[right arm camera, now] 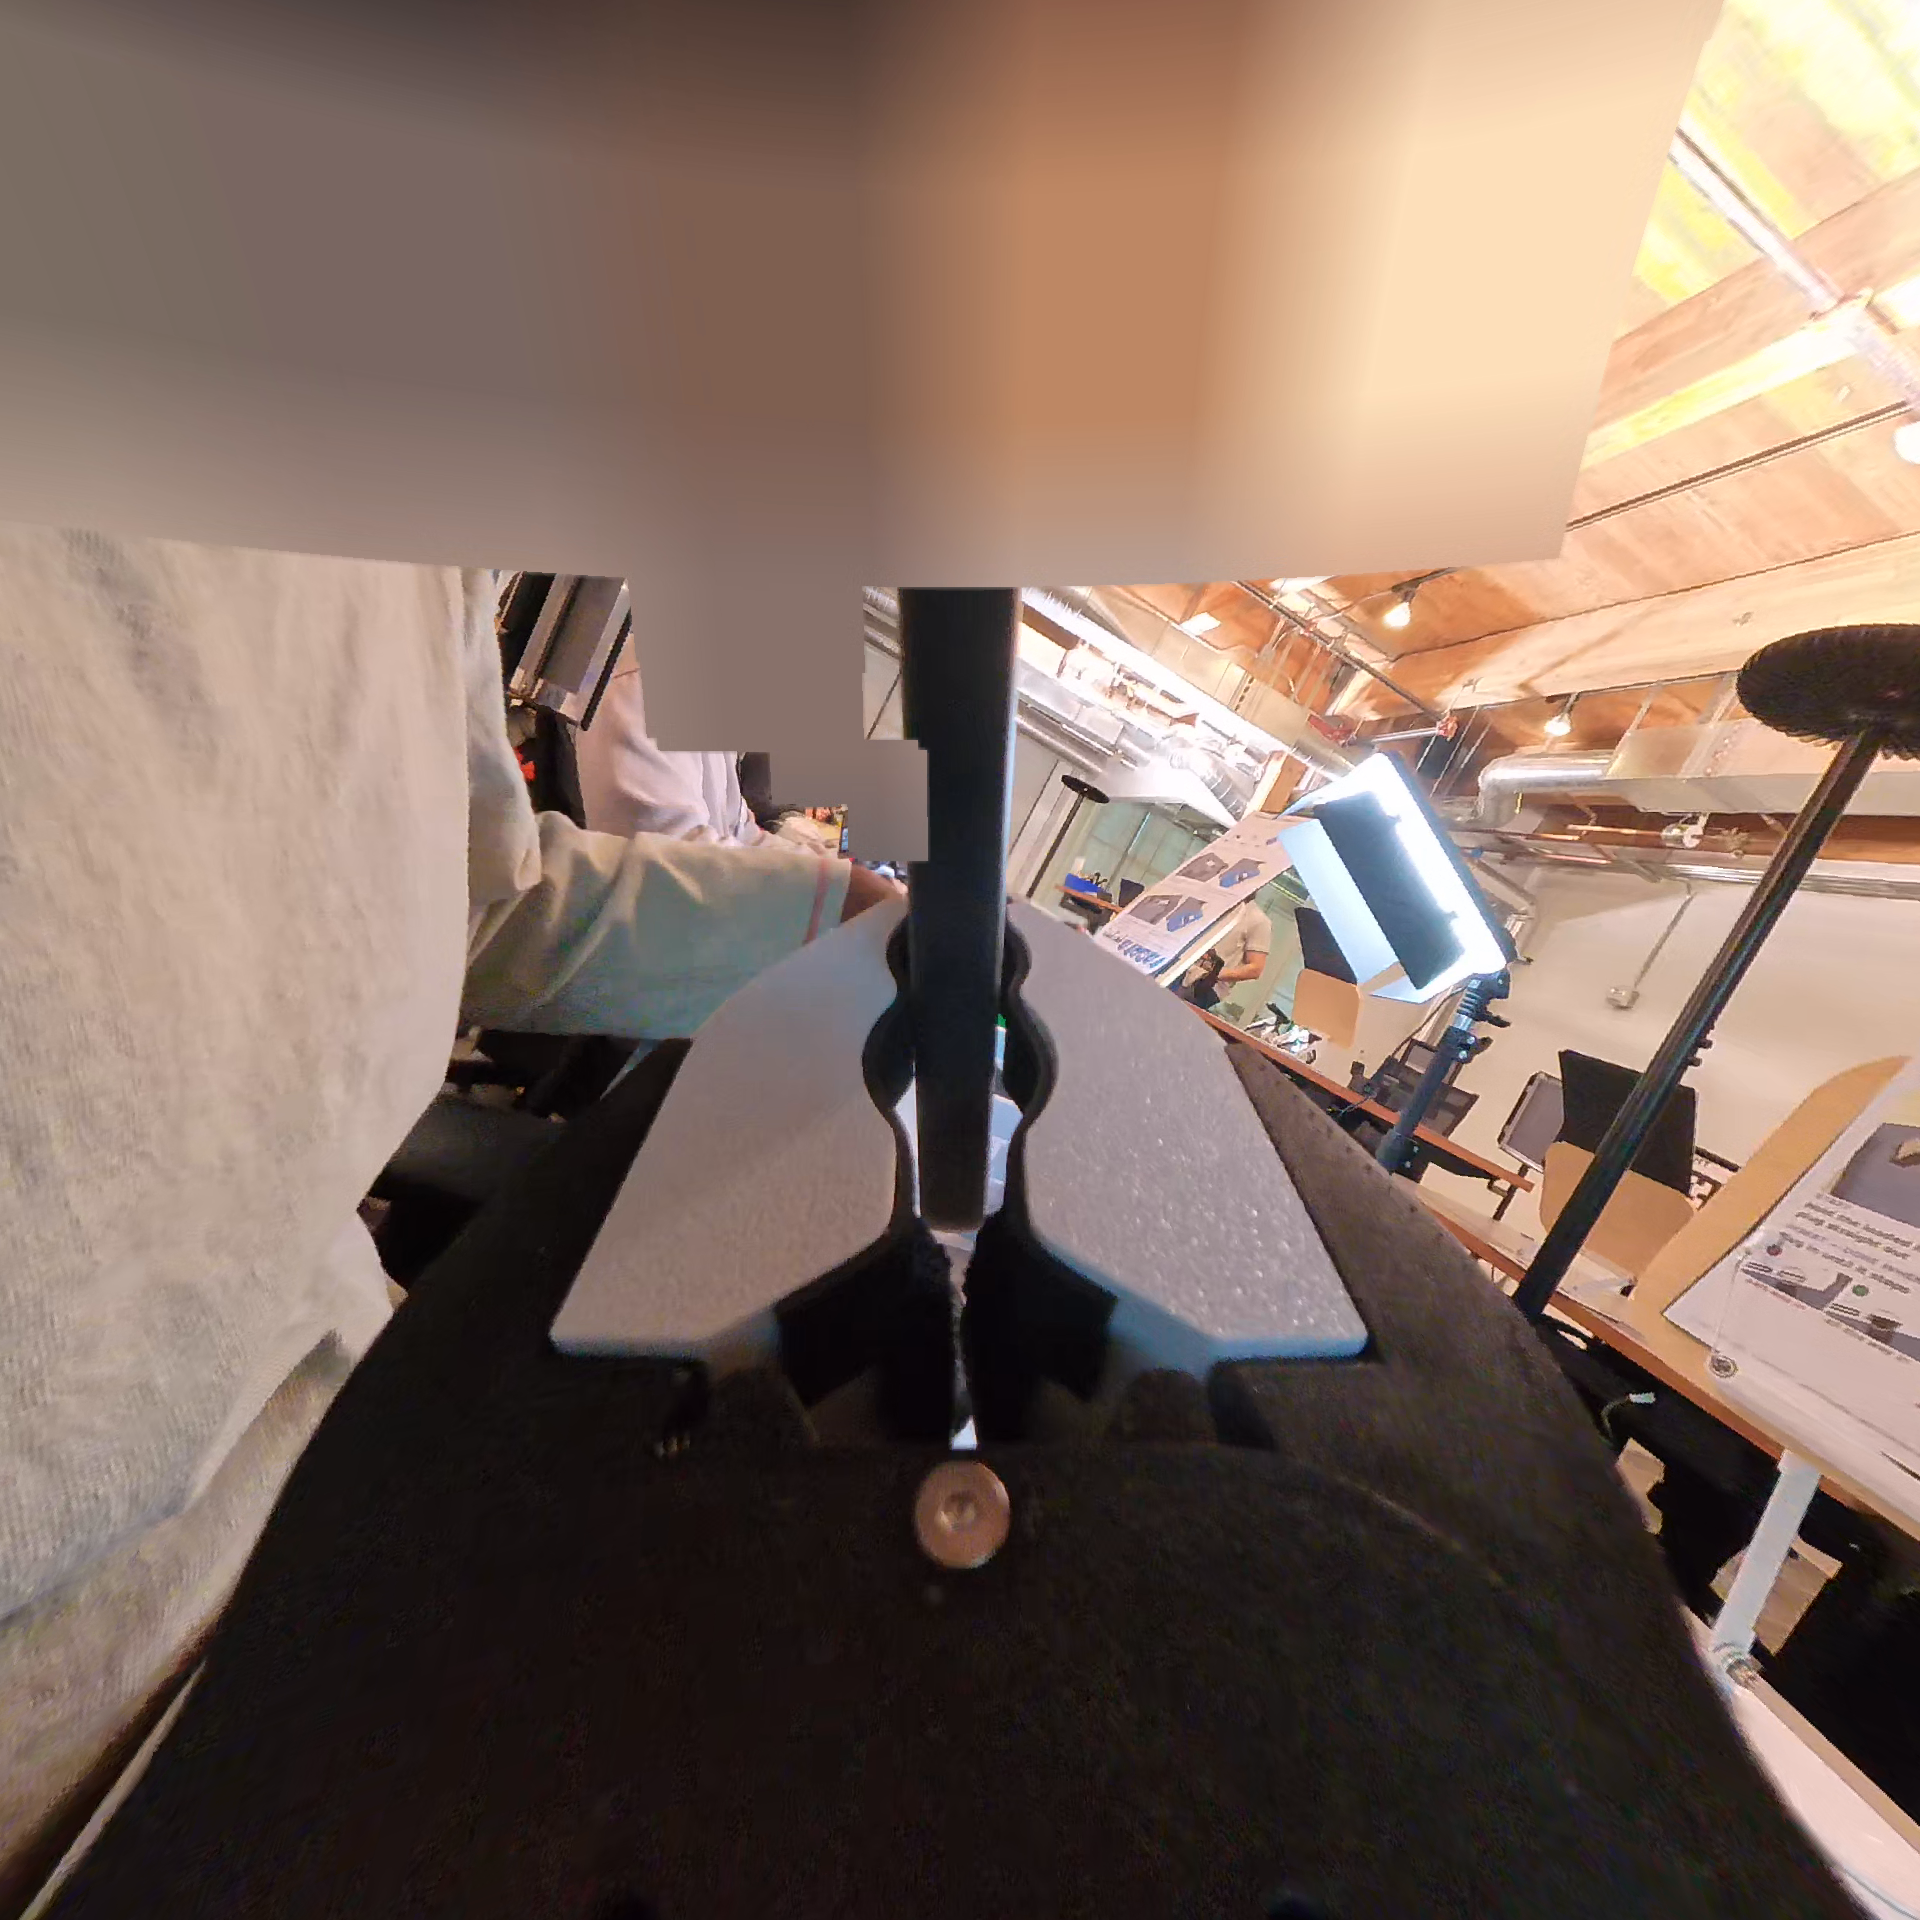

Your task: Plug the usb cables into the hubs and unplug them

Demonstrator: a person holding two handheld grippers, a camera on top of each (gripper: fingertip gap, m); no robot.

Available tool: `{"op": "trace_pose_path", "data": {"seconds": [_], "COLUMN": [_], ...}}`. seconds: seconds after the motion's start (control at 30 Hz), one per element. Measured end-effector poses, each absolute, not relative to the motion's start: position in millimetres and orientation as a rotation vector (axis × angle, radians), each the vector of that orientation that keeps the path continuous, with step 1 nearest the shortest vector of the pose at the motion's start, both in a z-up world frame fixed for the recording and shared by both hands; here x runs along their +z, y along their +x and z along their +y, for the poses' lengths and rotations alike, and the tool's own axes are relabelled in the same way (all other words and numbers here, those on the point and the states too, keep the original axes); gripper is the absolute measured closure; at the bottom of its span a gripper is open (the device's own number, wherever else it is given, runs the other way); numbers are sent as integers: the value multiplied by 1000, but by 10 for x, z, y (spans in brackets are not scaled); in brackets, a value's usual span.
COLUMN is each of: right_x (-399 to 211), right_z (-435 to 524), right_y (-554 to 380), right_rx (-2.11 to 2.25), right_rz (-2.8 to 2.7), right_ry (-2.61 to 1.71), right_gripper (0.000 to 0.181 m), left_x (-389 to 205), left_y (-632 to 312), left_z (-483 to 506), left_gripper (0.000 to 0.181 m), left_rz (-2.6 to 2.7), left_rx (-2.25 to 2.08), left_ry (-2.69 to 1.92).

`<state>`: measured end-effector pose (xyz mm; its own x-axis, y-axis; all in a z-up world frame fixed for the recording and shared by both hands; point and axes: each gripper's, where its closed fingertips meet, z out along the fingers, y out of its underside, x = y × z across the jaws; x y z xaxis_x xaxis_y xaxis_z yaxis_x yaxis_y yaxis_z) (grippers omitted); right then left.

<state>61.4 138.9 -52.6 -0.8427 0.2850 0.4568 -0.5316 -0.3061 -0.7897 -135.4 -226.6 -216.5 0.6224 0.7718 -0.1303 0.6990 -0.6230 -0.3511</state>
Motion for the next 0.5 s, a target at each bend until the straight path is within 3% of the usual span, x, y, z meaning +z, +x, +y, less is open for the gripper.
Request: {"op": "trace_pose_path", "data": {"seconds": [0.03,0.2,0.33,0.5], "right_x": [-528,-539,-554,-575], "right_z": [1392,1442,1466,1459], "right_y": [608,560,528,510], "right_rx": [2166,2140,2140,2130], "right_rz": [-1442,-1439,-1430,-1434], "right_ry": [311,282,264,257], "right_gripper": [169,169,169,169], "left_x": [-2241,-2504,-2547,-2491], "left_y": [-1376,-1391,-1373,-1449], "left_z": [-2281,-2381,-2296,-2315], "left_gripper": [155,154,167,178], "left_rz": [-1222,-1325,-1338,-1267], "left_rx": [374,284,166,385], "left_ry": [-2614,-2719,-2620,-2530]}}
